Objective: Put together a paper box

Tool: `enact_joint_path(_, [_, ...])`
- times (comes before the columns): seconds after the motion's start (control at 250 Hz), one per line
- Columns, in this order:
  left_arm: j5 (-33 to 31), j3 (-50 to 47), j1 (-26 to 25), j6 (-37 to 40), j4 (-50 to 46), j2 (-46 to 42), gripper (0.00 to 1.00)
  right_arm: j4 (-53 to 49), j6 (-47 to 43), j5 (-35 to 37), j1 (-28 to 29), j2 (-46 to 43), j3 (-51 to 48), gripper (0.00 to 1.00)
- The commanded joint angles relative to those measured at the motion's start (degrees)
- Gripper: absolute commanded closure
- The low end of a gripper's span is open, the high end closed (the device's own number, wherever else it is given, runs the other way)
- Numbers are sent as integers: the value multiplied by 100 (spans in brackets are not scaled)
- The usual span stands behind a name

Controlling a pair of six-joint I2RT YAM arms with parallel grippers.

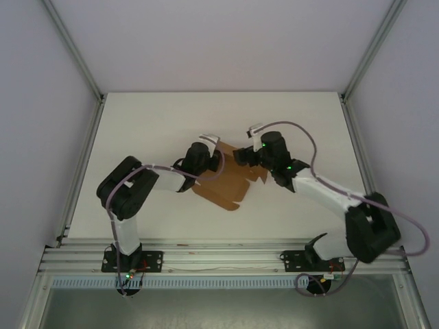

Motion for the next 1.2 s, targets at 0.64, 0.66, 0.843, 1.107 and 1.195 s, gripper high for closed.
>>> enact_joint_path(0.64, [27,759,358,-1078,-1797,-595,100,-1154,355,-149,-235,-166,121,79])
enact_joint_path(0.66, [-105,768,358,-1105,-1805,-587,100,-1126,381,-125,-237,-188,99,84])
enact_joint_path(0.843, [-1653,1012,363,-1650,-2329,-466,98,-1005,433,158,-169,-272,-7,100])
enact_joint_path(1.107, [-2950,1185,362,-1726,-2845,-194,100,-881,461,301,-108,-130,-24,100])
enact_joint_path(1.195, [-2884,1299,363,-1623,-3040,-105,100,-879,444,250,-108,-108,0,100])
